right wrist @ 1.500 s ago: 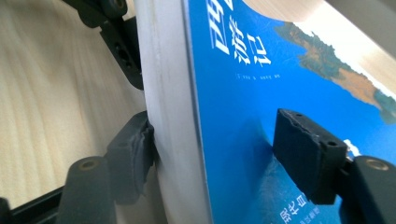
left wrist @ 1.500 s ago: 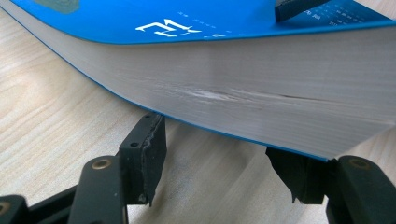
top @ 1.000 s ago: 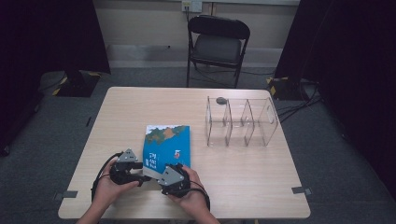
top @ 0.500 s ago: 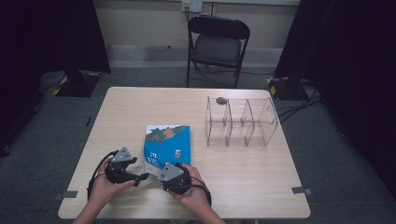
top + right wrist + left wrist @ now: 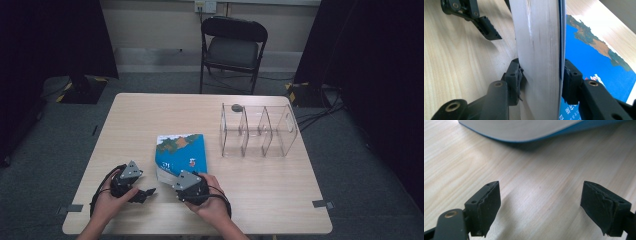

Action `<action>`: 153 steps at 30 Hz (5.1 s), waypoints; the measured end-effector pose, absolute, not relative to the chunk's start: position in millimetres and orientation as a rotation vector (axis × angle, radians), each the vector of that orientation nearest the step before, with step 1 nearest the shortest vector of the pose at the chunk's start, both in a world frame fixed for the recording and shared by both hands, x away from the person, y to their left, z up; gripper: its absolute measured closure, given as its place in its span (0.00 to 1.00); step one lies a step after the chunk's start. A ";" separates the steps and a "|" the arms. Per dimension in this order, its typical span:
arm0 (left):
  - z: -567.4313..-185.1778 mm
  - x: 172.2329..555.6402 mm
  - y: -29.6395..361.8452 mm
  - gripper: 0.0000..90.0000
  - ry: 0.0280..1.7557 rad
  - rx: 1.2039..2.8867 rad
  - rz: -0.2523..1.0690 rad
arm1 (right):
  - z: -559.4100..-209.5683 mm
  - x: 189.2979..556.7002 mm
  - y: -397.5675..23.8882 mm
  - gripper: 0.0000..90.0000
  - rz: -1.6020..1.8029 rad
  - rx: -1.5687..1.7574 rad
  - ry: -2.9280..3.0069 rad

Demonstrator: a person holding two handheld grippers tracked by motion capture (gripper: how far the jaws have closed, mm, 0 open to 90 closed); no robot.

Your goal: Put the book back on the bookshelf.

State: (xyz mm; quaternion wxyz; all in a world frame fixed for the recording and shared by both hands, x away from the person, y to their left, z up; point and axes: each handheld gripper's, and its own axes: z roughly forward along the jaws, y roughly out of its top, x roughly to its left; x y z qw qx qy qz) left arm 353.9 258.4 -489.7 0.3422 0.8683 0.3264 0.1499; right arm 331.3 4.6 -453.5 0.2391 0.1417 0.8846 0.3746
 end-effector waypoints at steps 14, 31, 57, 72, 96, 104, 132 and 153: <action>-494.3 355.5 264.6 0.18 0.873 2.247 0.369 | -426.4 339.3 -3.3 0.67 1.024 0.412 2.464; -503.6 358.4 269.3 0.03 0.878 2.189 0.356 | -411.5 346.0 -2.8 0.67 1.003 0.441 2.513; -503.1 359.4 269.9 0.00 0.852 2.217 0.360 | -377.5 358.5 -3.6 0.68 0.990 0.468 2.593; -503.2 359.4 269.8 0.00 0.853 2.214 0.360 | -365.3 358.8 -7.3 0.69 1.013 0.472 2.625; -503.4 359.1 269.3 0.00 0.858 2.207 0.359 | -341.2 357.0 -12.0 0.69 1.037 0.503 2.679; -503.4 359.0 269.3 0.00 0.859 2.206 0.360 | -331.0 357.3 -10.5 0.69 1.032 0.491 2.708; -502.6 358.2 269.3 0.00 0.865 2.215 0.354 | -309.3 361.9 -2.6 0.69 0.971 0.540 2.795; -503.0 357.4 268.4 0.00 0.870 2.207 0.361 | -287.9 373.9 -0.1 0.68 0.965 0.563 2.830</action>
